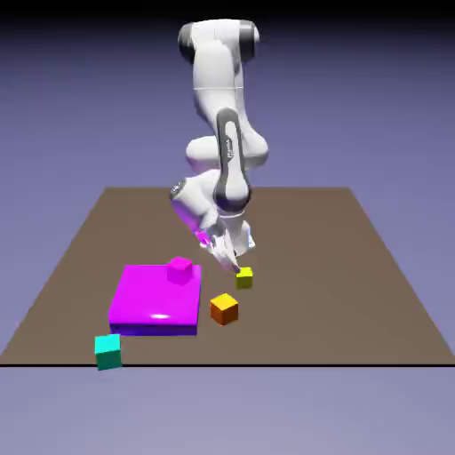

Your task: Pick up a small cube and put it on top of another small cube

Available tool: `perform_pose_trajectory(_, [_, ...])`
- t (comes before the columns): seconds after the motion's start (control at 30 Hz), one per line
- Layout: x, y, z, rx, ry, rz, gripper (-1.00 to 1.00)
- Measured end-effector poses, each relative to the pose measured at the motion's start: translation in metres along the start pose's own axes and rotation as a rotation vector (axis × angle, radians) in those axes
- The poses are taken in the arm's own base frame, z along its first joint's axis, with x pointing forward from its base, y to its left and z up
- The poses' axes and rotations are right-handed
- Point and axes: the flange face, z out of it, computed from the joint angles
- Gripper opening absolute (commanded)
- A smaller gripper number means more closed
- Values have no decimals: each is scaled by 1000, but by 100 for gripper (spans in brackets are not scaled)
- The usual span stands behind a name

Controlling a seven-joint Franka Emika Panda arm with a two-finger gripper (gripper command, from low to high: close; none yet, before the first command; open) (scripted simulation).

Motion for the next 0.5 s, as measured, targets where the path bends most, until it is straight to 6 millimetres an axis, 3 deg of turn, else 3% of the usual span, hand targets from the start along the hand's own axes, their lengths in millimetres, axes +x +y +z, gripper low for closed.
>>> perform_pose_trajectory(0.33, [7, -6, 54, 3, 1, -1, 0])
perform_pose_trajectory(0.37, [7, -6, 58, 5, 2, -1, -100])
perform_pose_trajectory(0.43, [7, -6, 58, 5, 2, -1, -100])
perform_pose_trajectory(0.5, [5, -6, 46, 1, -1, 0, -100])
